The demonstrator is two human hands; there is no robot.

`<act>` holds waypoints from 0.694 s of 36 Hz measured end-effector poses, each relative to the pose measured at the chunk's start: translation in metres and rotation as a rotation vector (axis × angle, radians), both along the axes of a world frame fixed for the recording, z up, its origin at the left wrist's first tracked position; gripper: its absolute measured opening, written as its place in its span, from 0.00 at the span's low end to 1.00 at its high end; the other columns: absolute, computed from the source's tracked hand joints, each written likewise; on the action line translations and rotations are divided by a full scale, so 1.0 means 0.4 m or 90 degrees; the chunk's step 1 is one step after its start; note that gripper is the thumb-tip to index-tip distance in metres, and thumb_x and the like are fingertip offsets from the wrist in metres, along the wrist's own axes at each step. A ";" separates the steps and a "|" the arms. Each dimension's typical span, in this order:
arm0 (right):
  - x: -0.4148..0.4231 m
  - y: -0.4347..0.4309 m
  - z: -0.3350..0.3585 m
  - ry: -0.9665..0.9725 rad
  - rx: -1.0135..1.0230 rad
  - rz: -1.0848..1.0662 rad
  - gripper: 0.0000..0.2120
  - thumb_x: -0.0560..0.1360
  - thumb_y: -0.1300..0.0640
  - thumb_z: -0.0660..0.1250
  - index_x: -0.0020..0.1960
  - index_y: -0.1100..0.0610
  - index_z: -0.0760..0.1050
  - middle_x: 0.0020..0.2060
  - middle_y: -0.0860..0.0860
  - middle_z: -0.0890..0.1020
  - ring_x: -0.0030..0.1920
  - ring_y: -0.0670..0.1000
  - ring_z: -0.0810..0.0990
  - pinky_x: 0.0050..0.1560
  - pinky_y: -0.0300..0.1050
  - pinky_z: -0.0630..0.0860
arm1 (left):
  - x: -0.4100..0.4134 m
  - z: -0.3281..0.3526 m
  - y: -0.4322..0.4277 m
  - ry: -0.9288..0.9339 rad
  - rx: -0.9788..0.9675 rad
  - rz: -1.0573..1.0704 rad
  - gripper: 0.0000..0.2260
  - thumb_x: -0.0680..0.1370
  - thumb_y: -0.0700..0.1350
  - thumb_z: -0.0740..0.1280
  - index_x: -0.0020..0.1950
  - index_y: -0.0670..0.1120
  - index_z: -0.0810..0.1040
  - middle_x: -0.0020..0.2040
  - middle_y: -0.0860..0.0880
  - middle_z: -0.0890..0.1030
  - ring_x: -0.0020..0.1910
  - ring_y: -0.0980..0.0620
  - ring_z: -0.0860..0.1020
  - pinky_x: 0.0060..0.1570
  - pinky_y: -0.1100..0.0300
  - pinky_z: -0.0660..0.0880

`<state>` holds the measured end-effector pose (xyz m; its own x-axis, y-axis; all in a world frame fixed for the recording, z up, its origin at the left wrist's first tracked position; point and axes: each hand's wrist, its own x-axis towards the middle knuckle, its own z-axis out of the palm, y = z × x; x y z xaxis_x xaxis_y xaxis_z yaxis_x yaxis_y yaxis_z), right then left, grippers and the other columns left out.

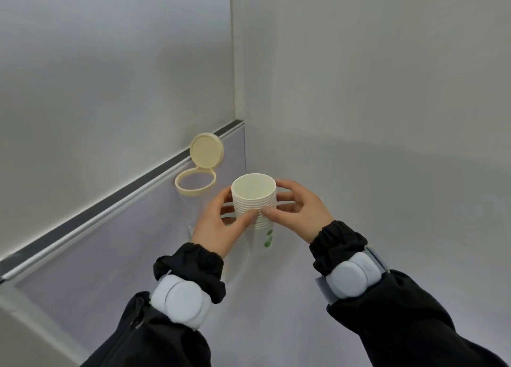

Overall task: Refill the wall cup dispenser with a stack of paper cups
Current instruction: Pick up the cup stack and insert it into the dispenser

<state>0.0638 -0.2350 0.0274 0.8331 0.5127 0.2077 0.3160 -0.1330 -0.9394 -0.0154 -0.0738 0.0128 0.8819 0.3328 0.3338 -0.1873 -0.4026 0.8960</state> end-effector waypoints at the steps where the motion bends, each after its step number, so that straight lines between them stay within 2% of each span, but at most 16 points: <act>1: 0.003 -0.002 0.007 0.002 0.004 -0.003 0.25 0.57 0.43 0.74 0.53 0.35 0.73 0.48 0.46 0.82 0.45 0.45 0.82 0.48 0.47 0.79 | 0.002 0.009 -0.002 0.006 -0.005 0.002 0.22 0.69 0.50 0.70 0.59 0.59 0.66 0.53 0.59 0.74 0.51 0.63 0.73 0.43 0.71 0.69; 5: 0.005 0.043 0.069 -0.016 0.024 0.018 0.28 0.56 0.42 0.75 0.54 0.43 0.72 0.49 0.47 0.82 0.47 0.46 0.82 0.50 0.48 0.79 | -0.008 0.080 0.036 -0.024 0.013 0.027 0.21 0.69 0.50 0.70 0.59 0.59 0.66 0.50 0.64 0.73 0.49 0.66 0.73 0.39 0.76 0.70; 10: 0.009 0.090 0.133 -0.049 0.042 0.030 0.26 0.54 0.40 0.75 0.50 0.40 0.72 0.49 0.45 0.82 0.46 0.43 0.82 0.47 0.44 0.79 | -0.012 0.159 0.075 -0.072 0.052 0.046 0.19 0.69 0.50 0.71 0.54 0.64 0.68 0.48 0.66 0.73 0.47 0.67 0.73 0.38 0.78 0.69; 13: 0.022 0.126 0.180 -0.067 0.056 0.044 0.25 0.55 0.41 0.75 0.50 0.40 0.72 0.50 0.46 0.81 0.48 0.46 0.82 0.51 0.47 0.79 | -0.004 0.207 0.105 -0.079 0.053 0.074 0.22 0.69 0.50 0.71 0.61 0.57 0.69 0.48 0.65 0.73 0.46 0.67 0.73 0.38 0.75 0.69; 15: 0.030 0.152 0.209 -0.080 0.064 0.049 0.26 0.55 0.42 0.75 0.51 0.41 0.72 0.51 0.48 0.81 0.49 0.47 0.82 0.52 0.48 0.78 | 0.002 0.234 0.128 -0.088 0.050 0.086 0.24 0.69 0.51 0.71 0.63 0.54 0.68 0.47 0.66 0.72 0.45 0.69 0.73 0.36 0.78 0.69; 20: 0.056 0.221 0.256 -0.098 0.070 0.063 0.24 0.61 0.49 0.76 0.54 0.44 0.72 0.51 0.50 0.81 0.50 0.49 0.81 0.54 0.49 0.77 | 0.019 0.282 0.174 -0.112 0.061 0.122 0.25 0.70 0.48 0.70 0.65 0.51 0.67 0.48 0.61 0.72 0.44 0.67 0.72 0.33 0.79 0.67; 25: 0.075 0.274 0.252 -0.096 0.064 0.067 0.21 0.63 0.50 0.75 0.52 0.42 0.70 0.47 0.44 0.80 0.49 0.46 0.80 0.51 0.45 0.76 | 0.037 0.280 0.212 -0.111 0.055 0.120 0.24 0.71 0.46 0.70 0.64 0.50 0.68 0.49 0.59 0.72 0.44 0.66 0.72 0.34 0.80 0.67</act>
